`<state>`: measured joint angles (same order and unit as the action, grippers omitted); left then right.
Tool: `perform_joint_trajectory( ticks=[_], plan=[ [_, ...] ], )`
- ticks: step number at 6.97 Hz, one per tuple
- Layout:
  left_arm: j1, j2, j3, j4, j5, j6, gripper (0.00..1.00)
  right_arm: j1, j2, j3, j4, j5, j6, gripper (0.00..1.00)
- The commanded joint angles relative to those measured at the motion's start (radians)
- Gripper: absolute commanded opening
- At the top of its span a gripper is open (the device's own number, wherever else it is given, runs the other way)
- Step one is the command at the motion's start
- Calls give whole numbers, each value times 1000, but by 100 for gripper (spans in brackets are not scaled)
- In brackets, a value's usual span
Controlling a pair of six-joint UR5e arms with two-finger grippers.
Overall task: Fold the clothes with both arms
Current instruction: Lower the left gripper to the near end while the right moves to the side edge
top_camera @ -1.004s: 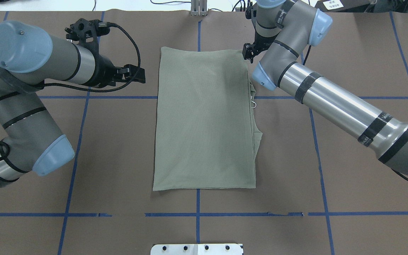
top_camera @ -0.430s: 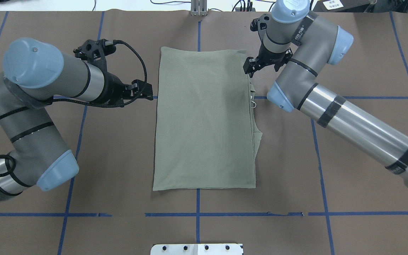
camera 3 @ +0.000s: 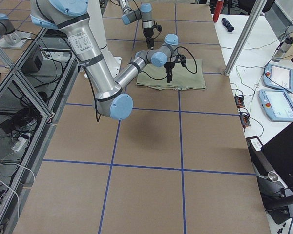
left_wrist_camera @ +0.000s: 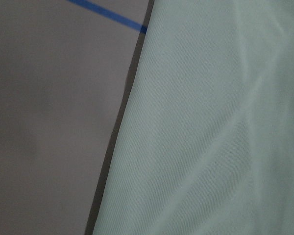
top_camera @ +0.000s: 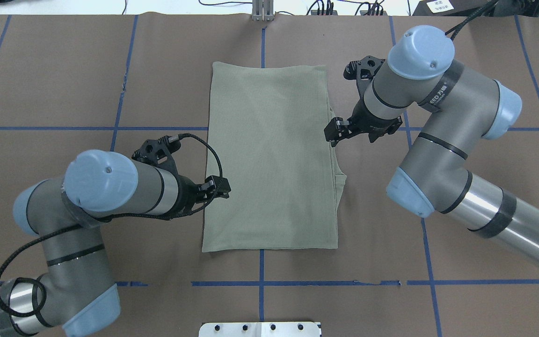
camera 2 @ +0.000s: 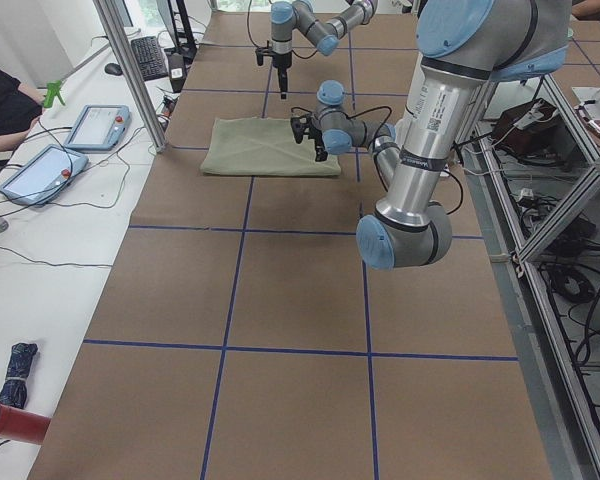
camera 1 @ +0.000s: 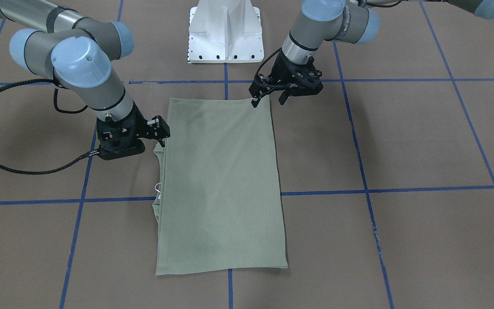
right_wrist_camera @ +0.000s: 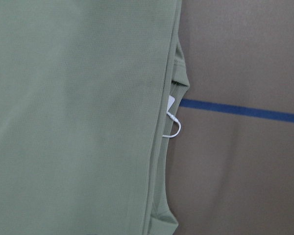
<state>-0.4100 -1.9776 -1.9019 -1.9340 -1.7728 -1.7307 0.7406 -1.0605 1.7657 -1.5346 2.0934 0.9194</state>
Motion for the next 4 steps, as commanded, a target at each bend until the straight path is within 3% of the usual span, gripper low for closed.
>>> perform_joint_trajectory(
  ticks=[1, 4],
  plan=[
    [85, 19, 4, 3, 71, -105, 100, -42, -16, 34, 5, 4, 76, 100],
    [105, 14, 61, 3, 78, -109, 99, -50, -16, 28, 8, -1, 78, 100]
  ],
)
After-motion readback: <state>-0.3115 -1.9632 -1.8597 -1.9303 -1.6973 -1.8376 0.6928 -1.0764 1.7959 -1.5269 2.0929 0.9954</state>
